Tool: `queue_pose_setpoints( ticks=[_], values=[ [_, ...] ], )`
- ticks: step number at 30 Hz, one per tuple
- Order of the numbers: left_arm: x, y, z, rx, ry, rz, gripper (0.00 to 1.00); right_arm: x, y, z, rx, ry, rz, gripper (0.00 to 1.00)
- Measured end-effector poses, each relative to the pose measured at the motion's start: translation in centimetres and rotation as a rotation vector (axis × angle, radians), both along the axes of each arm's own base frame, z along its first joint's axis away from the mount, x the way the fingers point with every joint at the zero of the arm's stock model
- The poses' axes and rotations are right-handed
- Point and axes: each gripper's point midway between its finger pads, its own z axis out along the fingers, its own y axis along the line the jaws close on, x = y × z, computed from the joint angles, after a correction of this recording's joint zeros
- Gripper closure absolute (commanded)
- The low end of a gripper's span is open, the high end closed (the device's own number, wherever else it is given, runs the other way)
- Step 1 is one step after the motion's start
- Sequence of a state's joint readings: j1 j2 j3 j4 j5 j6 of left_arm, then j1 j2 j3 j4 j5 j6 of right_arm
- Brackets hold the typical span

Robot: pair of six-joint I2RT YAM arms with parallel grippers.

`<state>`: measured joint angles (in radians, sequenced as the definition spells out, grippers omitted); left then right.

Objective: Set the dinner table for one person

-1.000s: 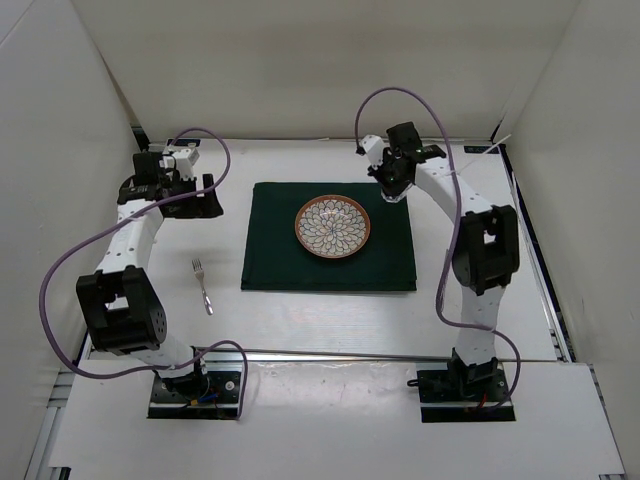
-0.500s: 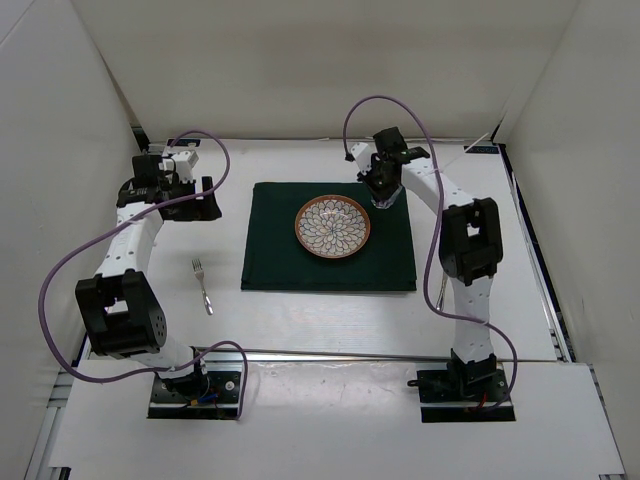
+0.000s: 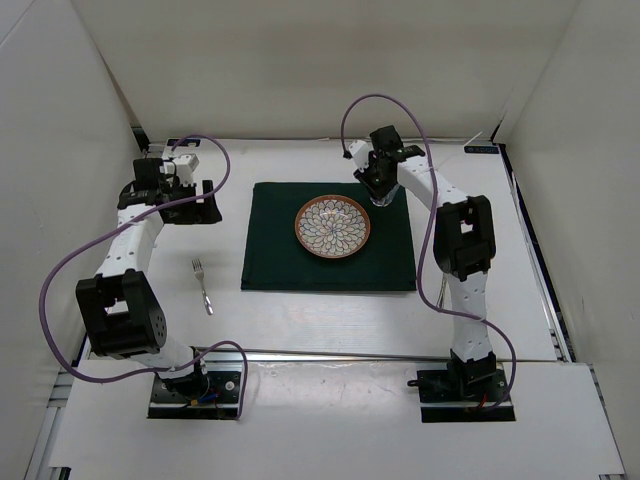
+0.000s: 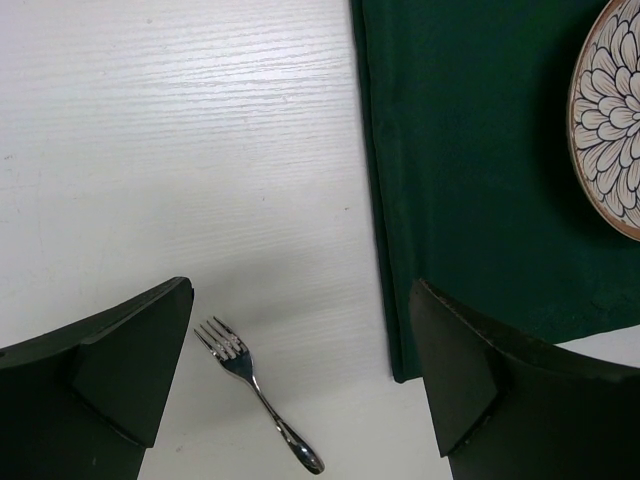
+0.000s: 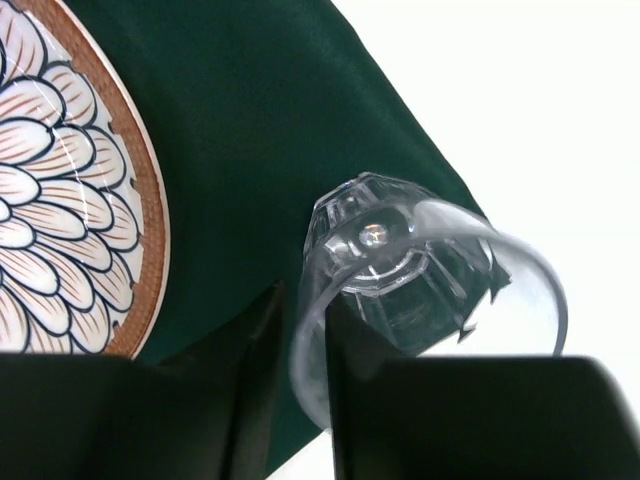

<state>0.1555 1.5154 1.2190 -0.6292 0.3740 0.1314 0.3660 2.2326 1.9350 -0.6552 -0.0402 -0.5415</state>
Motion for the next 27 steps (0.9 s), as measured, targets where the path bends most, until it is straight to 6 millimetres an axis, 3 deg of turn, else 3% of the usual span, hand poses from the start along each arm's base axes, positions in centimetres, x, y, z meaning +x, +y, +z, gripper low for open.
queue_pose_setpoints(
  ticks=[1, 6, 9, 10, 11, 13, 15, 18, 20, 21, 22, 23, 24, 25, 26, 27],
  values=[
    [0.0, 0.0, 0.0, 0.0, 0.001, 0.0, 0.0, 0.0, 0.0, 0.0, 0.001, 0.0, 0.0, 0.68],
    [0.0, 0.0, 0.0, -0.002, 0.0, 0.0, 0.0, 0.0, 0.2, 0.1, 0.011, 0.003, -0.005, 0.5],
    [-0.1, -0.1, -0.1, -0.002, 0.001, -0.001, 0.0, -0.1, 0.3, 0.4, 0.014, -0.001, -0.005, 0.3],
    [-0.3, -0.1, -0.2, -0.001, 0.004, 0.0, 0.0, -0.2, 0.4, 0.7, 0.015, -0.006, -0.006, 0.08],
    [-0.4, -0.1, -0.2, -0.001, 0.005, 0.001, 0.0, -0.1, 0.4, 1.3, 0.013, -0.018, -0.008, 0.0],
    [-0.9, 0.2, -0.3, 0.023, 0.005, 0.008, 0.0, -0.6, 0.3, 3.2, 0.014, -0.052, -0.03, 0.0],
    [-1.9, 0.5, -0.2, 0.056, 0.002, 0.018, 0.0, -1.7, 0.2, 6.5, 0.027, -0.105, -0.056, 0.0],
    [-3.2, 1.7, 1.1, 0.133, -0.035, 0.054, 0.0, -4.2, -0.4, 13.8, 0.084, -0.239, -0.127, 0.0],
    [-3.7, 2.7, 2.6, 0.189, -0.08, 0.095, 0.0, -6.9, -1.0, 18.5, 0.177, -0.32, -0.173, 0.0],
    [-4.1, 3.2, 3.5, 0.218, -0.105, 0.119, 0.0, -8.7, -1.5, 20.3, 0.24, -0.337, -0.198, 0.1],
    [-4.4, 3.7, 4.3, 0.241, -0.126, 0.141, 0.0, -10.1, -2.4, 21.5, 0.283, -0.342, -0.225, 0.12],
    [-4.8, 4.2, 5.1, 0.264, -0.151, 0.166, 0.0, -11.7, -3.6, 22.6, 0.336, -0.336, -0.266, 0.14],
    [-5.1, 4.7, 5.9, 0.283, -0.172, 0.192, 0.0, -12.4, -4.8, 22.7, 0.366, -0.318, -0.321, 0.23],
    [-5.5, 5.3, 6.7, 0.298, -0.193, 0.219, 0.0, -13.2, -6.0, 22.4, 0.381, -0.297, -0.372, 0.25],
    [-5.7, 5.6, 7.3, 0.304, -0.208, 0.24, 0.0, -13.9, -7.4, 21.3, 0.384, -0.264, -0.445, 0.23],
    [-6.0, 6.0, 7.7, 0.311, -0.218, 0.263, 0.0, -14.7, -8.4, 19.4, 0.372, -0.211, -0.51, 0.16]
  ],
)
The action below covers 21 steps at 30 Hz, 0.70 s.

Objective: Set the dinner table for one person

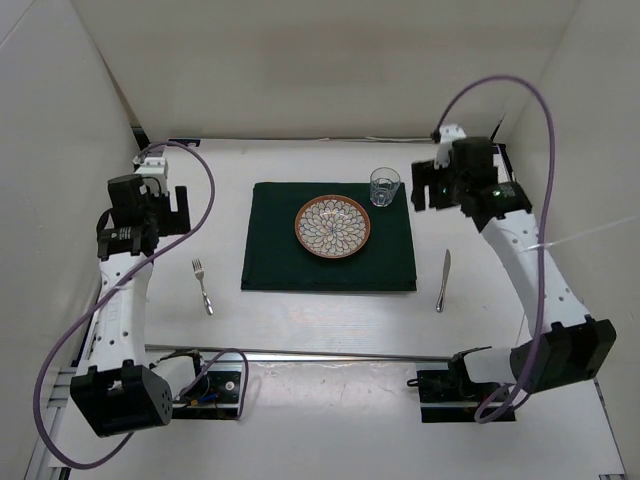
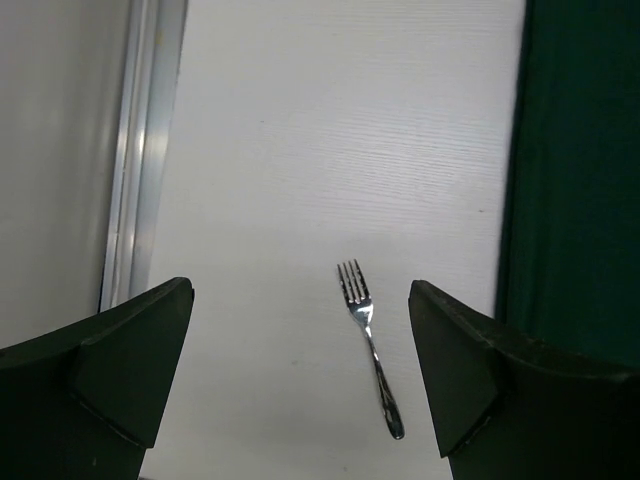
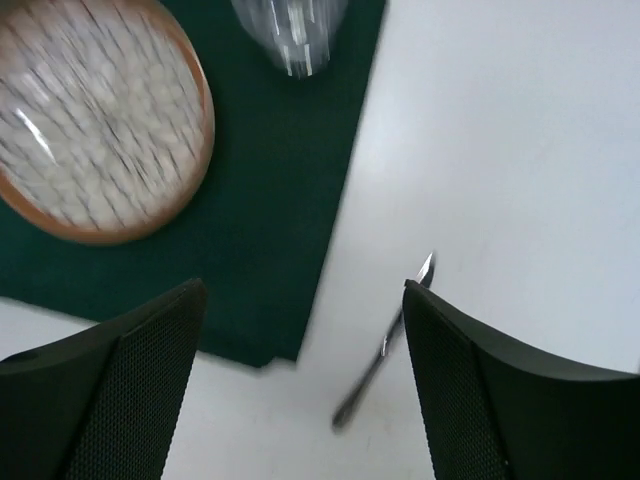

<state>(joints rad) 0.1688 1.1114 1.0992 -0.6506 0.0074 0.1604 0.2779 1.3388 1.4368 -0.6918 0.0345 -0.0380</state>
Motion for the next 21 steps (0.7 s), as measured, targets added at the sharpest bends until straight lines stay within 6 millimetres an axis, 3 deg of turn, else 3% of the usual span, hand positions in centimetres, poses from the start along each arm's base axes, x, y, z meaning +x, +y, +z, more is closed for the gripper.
queue_pose_setpoints(
  ticks=[2, 5, 7, 9, 13, 21],
  values=[
    [-0.5, 0.8, 0.3, 0.003, -0.003, 0.041, 0.0, -2.1, -1.3, -5.4, -0.005, 0.14, -0.082, 0.16],
    [-1.0, 1.7, 0.0, -0.003, 0.025, 0.088, 0.0, -7.5, -3.4, -15.4, -0.065, 0.458, -0.177, 0.14],
    [-1.3, 2.1, -0.5, -0.007, 0.054, 0.109, 0.0, -10.8, -5.4, -18.9, -0.084, 0.625, -0.253, 0.16],
    [-1.4, 2.3, -0.8, -0.014, 0.088, 0.125, 0.0, -12.2, -7.2, -20.0, -0.069, 0.711, -0.336, 0.21],
    [-1.5, 2.6, -1.4, -0.022, 0.131, 0.149, 0.0, -11.9, -9.3, -20.0, -0.03, 0.727, -0.433, 0.22],
    [-1.8, 2.1, -2.3, -0.068, 0.15, 0.138, 0.0, -10.9, -9.2, -21.3, -0.003, 0.758, -0.433, 0.27]
  ],
)
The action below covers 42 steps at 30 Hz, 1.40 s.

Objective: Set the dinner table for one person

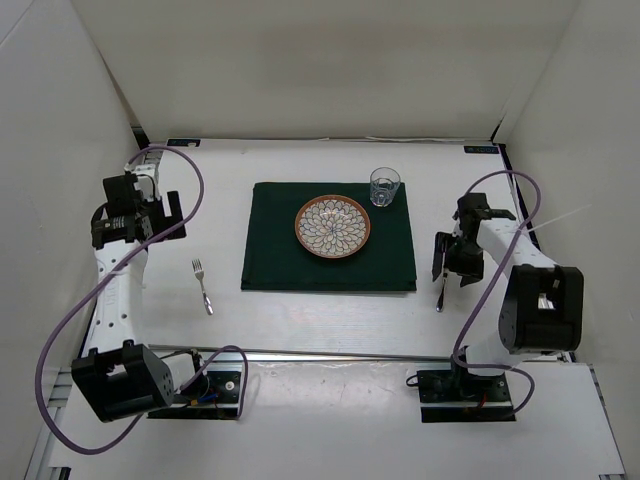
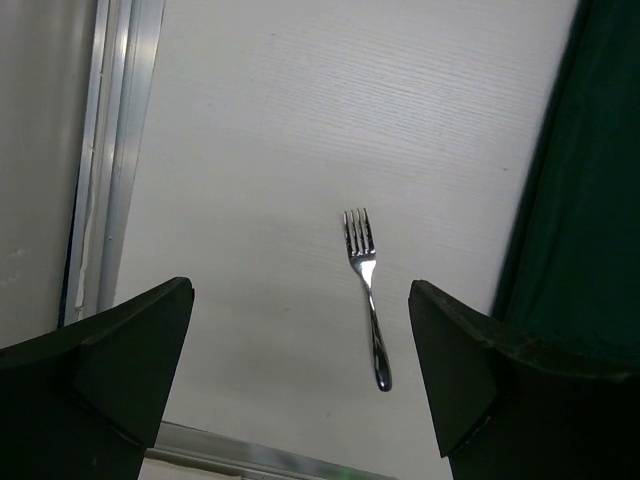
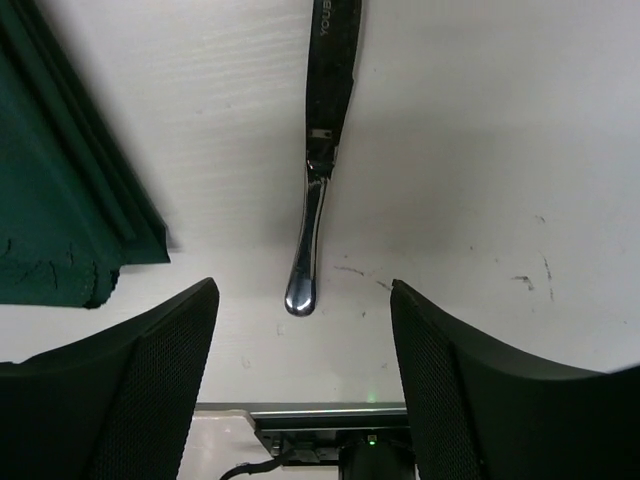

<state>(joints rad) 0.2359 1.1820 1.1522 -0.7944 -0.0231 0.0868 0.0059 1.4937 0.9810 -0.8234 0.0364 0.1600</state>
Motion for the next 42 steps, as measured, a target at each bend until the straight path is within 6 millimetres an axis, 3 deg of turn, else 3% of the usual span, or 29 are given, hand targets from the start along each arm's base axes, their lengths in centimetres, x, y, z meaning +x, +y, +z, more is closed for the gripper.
queue_pose_setpoints(
  ticks=[6, 13, 21, 34, 38, 42],
  values=[
    [-0.1, -0.3, 0.8, -0.033, -0.04, -0.038, 0.0, 0.6, 0.1, -2.0, 0.005, 0.044, -0.01, 0.32],
    [-0.4, -0.8, 2.4, -0.017, -0.104, -0.103, 0.0, 0.8, -0.2, -3.4, -0.013, 0.072, -0.025, 0.47],
    [-1.1, -0.8, 1.4, -0.009, -0.085, -0.128, 0.0, 0.5, -0.2, -4.2, -0.015, 0.11, -0.047, 0.5],
    [-1.4, -0.8, 1.9, 0.011, -0.097, -0.139, 0.0, 0.4, -0.2, -4.5, -0.02, 0.177, -0.056, 0.55],
    [-1.6, -0.8, 1.8, 0.01, -0.09, -0.14, 0.0, 0.3, -0.2, -4.5, -0.016, 0.205, -0.059, 0.74],
    [-1.6, -0.8, 1.7, 0.008, -0.084, -0.14, 0.0, 0.1, 0.0, -4.5, -0.005, 0.232, -0.067, 0.8]
  ],
)
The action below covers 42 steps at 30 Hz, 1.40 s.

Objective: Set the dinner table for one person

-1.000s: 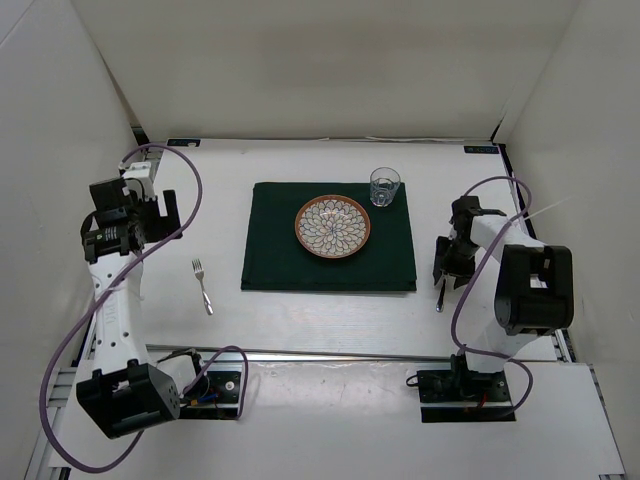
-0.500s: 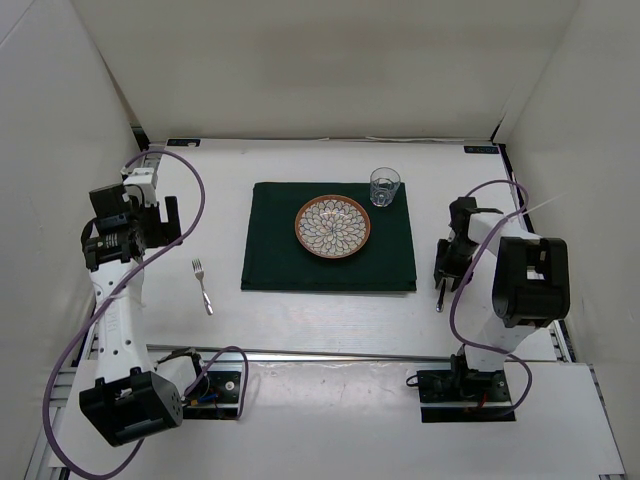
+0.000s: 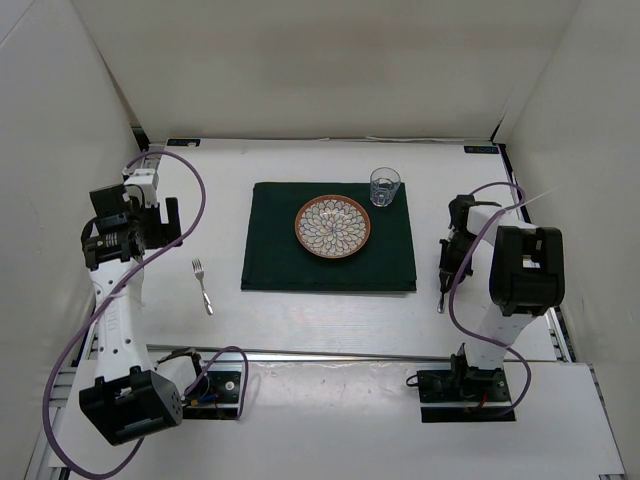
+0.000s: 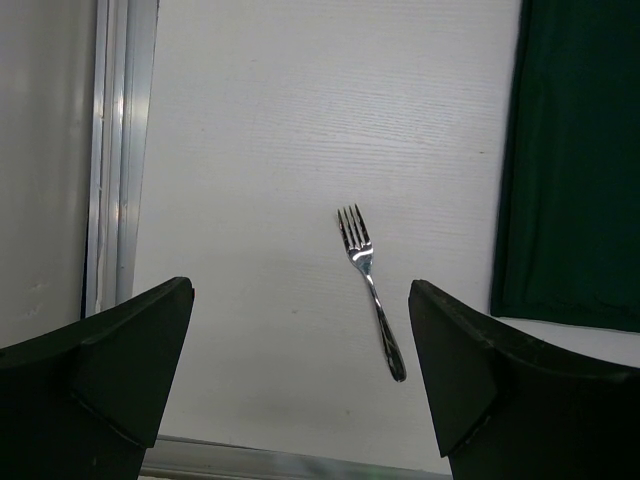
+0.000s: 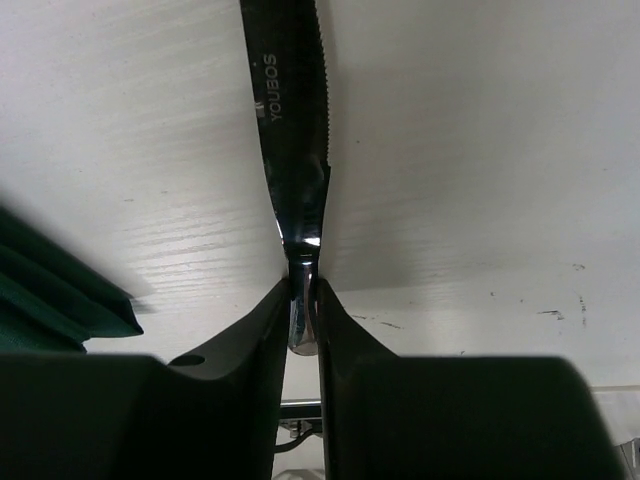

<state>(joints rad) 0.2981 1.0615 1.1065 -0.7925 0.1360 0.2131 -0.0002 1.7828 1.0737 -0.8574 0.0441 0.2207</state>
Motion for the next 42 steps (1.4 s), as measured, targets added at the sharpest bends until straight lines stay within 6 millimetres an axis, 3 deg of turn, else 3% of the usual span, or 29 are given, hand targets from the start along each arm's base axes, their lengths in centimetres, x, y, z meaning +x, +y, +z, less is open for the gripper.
queue_pose_setpoints(
  ticks=[7, 9, 24, 33, 42],
  values=[
    [0.2, 0.1, -0.1, 0.003, 0.008, -0.004, 0.0, -0.1, 0.2, 0.0, 0.01, 0.011, -0.002, 0.88],
    [0.2, 0.1, -0.2, 0.003, 0.011, -0.005, 0.0, -0.1, 0.2, 0.0, 0.01, 0.012, -0.002, 1.0],
    [-0.1, 0.0, 0.1, 0.011, 0.004, -0.01, 0.0, 0.2, 0.3, 0.3, 0.021, -0.005, 0.015, 1.0],
    [-0.1, 0.0, 0.1, 0.008, 0.006, -0.012, 0.0, 0.6, 0.4, 2.5, 0.033, -0.11, 0.049, 1.0],
    [-0.3, -0.2, 0.3, 0.007, -0.002, -0.015, 0.0, 0.3, 1.4, 3.5, 0.104, -0.14, 0.106, 1.0]
  ],
)
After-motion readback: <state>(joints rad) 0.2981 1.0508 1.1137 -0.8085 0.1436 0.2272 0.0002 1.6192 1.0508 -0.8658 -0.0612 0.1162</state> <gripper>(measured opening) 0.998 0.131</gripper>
